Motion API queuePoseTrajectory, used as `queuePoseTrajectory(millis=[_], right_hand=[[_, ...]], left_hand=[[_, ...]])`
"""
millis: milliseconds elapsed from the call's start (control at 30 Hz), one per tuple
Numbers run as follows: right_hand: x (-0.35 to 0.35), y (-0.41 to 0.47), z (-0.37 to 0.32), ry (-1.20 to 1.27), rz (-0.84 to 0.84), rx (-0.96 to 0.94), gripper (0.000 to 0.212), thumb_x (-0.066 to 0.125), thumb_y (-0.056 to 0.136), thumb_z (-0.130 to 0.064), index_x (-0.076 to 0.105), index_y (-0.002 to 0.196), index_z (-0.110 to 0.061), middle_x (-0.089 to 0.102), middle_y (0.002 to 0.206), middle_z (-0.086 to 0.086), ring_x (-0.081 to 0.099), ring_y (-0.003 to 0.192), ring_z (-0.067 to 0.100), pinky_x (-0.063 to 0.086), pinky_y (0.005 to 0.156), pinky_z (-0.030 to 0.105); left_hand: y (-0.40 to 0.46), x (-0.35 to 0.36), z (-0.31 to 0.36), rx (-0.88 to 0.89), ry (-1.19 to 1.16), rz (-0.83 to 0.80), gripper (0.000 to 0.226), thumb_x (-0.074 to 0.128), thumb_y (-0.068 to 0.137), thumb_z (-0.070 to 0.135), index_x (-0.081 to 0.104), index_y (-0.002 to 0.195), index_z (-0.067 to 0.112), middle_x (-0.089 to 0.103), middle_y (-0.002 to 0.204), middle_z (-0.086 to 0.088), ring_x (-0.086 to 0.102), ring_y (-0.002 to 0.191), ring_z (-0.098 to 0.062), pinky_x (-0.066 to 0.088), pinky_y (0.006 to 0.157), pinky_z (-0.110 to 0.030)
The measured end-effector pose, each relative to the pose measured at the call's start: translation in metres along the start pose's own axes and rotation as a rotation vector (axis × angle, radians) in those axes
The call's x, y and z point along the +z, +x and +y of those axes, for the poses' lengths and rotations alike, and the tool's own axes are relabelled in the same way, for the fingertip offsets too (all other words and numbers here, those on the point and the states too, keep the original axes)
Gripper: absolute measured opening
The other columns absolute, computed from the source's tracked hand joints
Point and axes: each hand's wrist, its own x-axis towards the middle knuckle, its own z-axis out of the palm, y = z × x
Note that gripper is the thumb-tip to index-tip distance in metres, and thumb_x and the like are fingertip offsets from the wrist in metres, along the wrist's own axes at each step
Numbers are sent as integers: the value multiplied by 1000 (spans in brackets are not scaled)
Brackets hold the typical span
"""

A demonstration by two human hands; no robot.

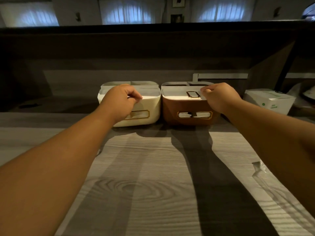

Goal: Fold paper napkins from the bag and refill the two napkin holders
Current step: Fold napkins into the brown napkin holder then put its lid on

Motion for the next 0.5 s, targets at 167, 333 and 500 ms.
queuePoseTrajectory(millis=[167, 333, 500], right_hand=[[0, -32, -25, -530, 156, -261, 35, 54, 97, -25, 54, 132, -28, 53, 133, 8, 41, 129, 36, 41, 105, 51], [42, -131, -101, -405, -58, -783, 32, 54, 98, -31, 56, 130, -29, 53, 133, 0, 44, 125, 23, 36, 107, 43], [98, -189, -140, -312, -446, -853, 52, 62, 95, -27, 47, 143, -36, 42, 148, -5, 34, 138, 23, 34, 112, 45]], left_hand=[[-10, -16, 14, 81, 87, -14, 27, 57, 96, 11, 63, 117, 27, 55, 119, 8, 53, 112, -12, 46, 95, -29], [-49, -55, 20, -23, 270, 185, 33, 61, 88, 10, 56, 119, 23, 49, 117, 3, 46, 112, -20, 48, 96, -41], [-104, -102, -3, -535, 626, -122, 67, 61, 91, 48, 43, 144, 12, 38, 150, -16, 38, 135, -37, 39, 107, -47]])
